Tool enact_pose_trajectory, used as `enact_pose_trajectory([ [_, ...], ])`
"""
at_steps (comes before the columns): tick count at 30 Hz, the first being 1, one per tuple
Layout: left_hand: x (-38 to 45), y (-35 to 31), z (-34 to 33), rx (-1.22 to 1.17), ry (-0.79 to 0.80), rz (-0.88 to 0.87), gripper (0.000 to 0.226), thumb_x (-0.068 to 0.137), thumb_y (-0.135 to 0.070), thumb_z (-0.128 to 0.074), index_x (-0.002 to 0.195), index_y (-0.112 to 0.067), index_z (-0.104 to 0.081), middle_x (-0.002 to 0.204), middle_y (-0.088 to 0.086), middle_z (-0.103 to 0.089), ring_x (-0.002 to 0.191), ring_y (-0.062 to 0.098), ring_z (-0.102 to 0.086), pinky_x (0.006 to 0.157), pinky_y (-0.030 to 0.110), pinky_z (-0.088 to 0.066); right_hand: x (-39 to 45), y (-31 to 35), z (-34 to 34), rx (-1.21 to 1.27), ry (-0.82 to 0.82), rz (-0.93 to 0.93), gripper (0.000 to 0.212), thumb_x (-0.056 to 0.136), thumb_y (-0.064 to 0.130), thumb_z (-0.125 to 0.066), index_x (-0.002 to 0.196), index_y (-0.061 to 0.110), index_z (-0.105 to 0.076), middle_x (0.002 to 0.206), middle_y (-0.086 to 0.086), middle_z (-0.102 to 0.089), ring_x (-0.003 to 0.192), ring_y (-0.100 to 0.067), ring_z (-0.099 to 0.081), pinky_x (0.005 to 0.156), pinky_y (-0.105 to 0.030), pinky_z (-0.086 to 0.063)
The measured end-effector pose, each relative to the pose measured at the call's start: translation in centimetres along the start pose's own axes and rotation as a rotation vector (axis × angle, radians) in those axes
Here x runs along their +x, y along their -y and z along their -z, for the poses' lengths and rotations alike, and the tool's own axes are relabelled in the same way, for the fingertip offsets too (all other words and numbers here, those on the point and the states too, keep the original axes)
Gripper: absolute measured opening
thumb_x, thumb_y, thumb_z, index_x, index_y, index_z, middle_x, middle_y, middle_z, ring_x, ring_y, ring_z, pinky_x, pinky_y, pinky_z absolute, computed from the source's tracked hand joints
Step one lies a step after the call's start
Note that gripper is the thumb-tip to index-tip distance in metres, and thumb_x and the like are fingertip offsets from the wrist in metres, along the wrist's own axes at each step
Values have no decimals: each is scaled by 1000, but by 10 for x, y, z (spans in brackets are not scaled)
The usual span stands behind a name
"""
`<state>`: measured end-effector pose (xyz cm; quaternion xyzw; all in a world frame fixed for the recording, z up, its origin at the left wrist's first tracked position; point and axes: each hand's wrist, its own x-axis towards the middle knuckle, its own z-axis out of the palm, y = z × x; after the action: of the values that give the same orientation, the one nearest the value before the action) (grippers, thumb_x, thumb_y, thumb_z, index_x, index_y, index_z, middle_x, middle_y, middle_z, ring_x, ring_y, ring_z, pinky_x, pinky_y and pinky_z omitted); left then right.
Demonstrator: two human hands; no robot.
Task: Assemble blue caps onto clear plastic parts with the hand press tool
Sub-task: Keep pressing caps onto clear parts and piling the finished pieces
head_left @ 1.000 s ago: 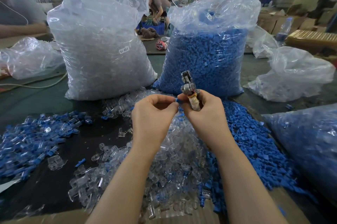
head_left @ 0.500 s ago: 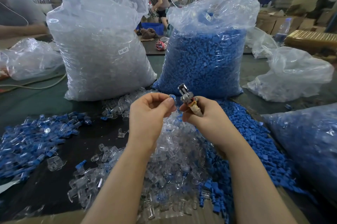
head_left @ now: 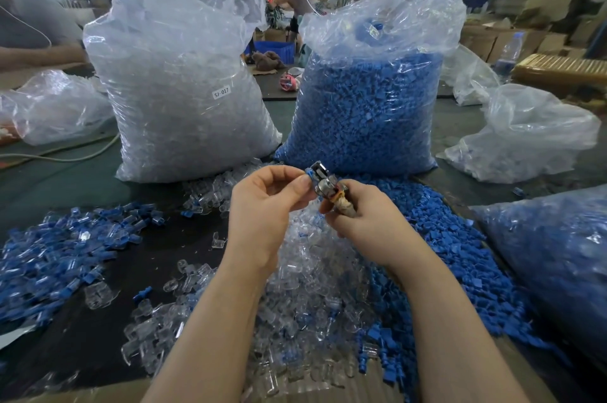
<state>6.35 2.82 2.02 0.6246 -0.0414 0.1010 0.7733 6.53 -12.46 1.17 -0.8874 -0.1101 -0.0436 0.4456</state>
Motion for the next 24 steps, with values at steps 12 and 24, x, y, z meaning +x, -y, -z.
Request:
enact_pose_trajectory([
  [12, 0, 2, 1, 34, -25, 16, 7, 86, 2, -67, 85, -4, -68, 72, 2, -71, 66, 11, -68, 64, 18, -54, 0, -1, -3, -108, -32, -17, 14, 84, 10, -53, 83, 19, -64, 62, 4, -57, 55, -12, -49, 52, -30, -40],
  [24, 27, 2, 60, -534, -499, 344, 10, 98, -3, -53, 93, -7, -60, 62, 1, -72, 57, 6, -70, 61, 19, -59, 6, -26, 7, -456, -192, -306, 18, 88, 28, -52, 76, 22, -40, 76, 2, -47, 72, -24, -48, 59, -34, -32],
])
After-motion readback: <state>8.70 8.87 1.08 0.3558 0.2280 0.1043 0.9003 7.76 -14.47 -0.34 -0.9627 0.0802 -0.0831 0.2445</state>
